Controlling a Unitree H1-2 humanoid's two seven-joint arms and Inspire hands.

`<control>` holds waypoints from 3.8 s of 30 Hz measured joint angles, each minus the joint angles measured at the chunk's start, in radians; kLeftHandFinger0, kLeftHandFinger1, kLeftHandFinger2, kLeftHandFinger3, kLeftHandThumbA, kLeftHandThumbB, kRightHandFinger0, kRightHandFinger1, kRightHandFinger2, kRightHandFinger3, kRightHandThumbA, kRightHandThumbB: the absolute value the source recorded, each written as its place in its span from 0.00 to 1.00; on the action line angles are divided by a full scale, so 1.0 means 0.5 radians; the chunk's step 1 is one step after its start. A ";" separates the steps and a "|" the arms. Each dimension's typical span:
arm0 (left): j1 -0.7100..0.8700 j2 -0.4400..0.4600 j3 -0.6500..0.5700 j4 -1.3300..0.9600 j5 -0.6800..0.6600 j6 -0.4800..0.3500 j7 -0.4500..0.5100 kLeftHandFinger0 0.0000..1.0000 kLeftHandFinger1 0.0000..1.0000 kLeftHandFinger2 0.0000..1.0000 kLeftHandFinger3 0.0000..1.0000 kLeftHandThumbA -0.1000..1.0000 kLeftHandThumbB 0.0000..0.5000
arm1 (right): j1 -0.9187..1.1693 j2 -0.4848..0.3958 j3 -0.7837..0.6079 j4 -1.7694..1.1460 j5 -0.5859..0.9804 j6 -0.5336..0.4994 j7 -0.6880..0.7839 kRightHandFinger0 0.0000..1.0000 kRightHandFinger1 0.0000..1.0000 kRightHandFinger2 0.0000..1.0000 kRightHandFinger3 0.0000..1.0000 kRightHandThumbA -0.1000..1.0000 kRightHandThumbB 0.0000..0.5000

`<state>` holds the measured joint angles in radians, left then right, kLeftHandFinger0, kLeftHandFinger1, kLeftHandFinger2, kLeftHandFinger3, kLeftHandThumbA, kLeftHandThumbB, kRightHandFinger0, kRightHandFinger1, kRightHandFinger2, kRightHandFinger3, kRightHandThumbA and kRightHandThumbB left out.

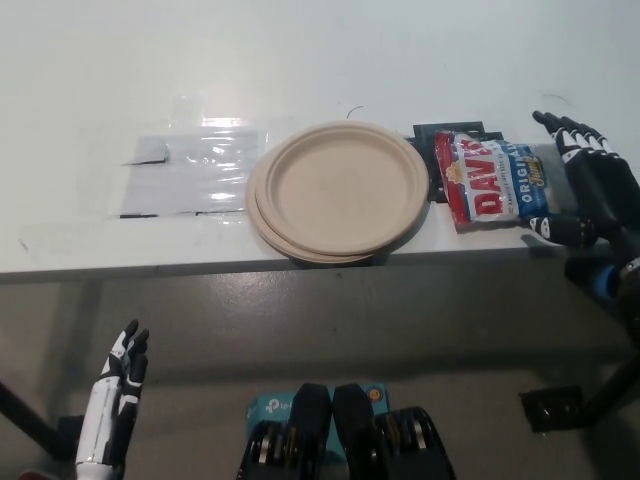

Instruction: The robot picks up a small bag of sunflower seeds on the right hand side and take it to the empty plate on the left hand side then pours some sunflower seeds on to the plate.

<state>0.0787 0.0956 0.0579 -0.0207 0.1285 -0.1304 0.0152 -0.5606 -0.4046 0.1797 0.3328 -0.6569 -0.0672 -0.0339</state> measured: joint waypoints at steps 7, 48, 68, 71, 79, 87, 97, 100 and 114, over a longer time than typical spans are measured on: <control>0.006 -0.008 0.003 0.001 -0.008 -0.009 0.000 1.00 1.00 1.00 1.00 0.97 0.00 | -0.021 0.009 0.017 0.028 -0.001 0.000 -0.001 1.00 1.00 1.00 1.00 0.93 0.82; -0.022 -0.015 0.055 0.001 -0.017 -0.029 0.000 1.00 1.00 1.00 1.00 0.98 0.00 | -0.191 -0.003 0.133 0.375 0.000 0.000 0.011 1.00 1.00 1.00 1.00 1.00 0.93; -0.027 -0.014 0.063 0.001 -0.041 -0.030 -0.002 1.00 1.00 1.00 1.00 0.93 0.00 | 0.048 -0.169 0.052 -0.144 0.100 0.003 0.200 1.00 1.00 1.00 1.00 1.00 0.95; -0.026 -0.014 0.064 0.002 -0.049 -0.031 -0.002 1.00 1.00 1.00 1.00 0.94 0.00 | 0.079 -0.189 0.034 -0.220 0.118 0.015 0.240 1.00 1.00 1.00 1.00 1.00 0.94; -0.025 -0.015 0.064 0.002 -0.055 -0.033 -0.002 1.00 1.00 1.00 1.00 0.92 0.00 | 0.078 -0.186 0.028 -0.156 0.135 0.026 0.276 1.00 1.00 1.00 1.00 1.00 0.87; -0.020 -0.016 0.064 0.002 -0.067 -0.033 -0.003 1.00 1.00 1.00 1.00 0.89 0.00 | 0.055 -0.158 0.028 0.121 0.129 -0.011 0.225 1.00 1.00 1.00 1.00 1.00 0.81; -0.010 -0.018 0.064 0.001 -0.088 -0.032 -0.003 1.00 1.00 1.00 1.00 0.88 0.00 | -0.060 -0.112 0.032 0.267 0.126 -0.053 0.158 1.00 1.00 1.00 1.00 1.00 0.78; -0.008 -0.018 0.064 0.001 -0.090 -0.032 -0.003 1.00 1.00 1.00 1.00 0.89 0.00 | -0.068 -0.110 0.032 0.257 0.127 -0.064 0.149 1.00 1.00 1.00 1.00 1.00 0.78; -0.004 -0.018 0.064 0.000 -0.093 -0.031 -0.004 1.00 1.00 1.00 1.00 0.88 0.00 | -0.068 -0.110 0.006 0.038 0.177 -0.072 0.158 1.00 1.00 1.00 1.00 1.00 0.80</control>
<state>0.0766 0.0867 0.0897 -0.0208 0.0818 -0.1460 0.0132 -0.5945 -0.4596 0.1827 0.3516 -0.5686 -0.1030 0.0451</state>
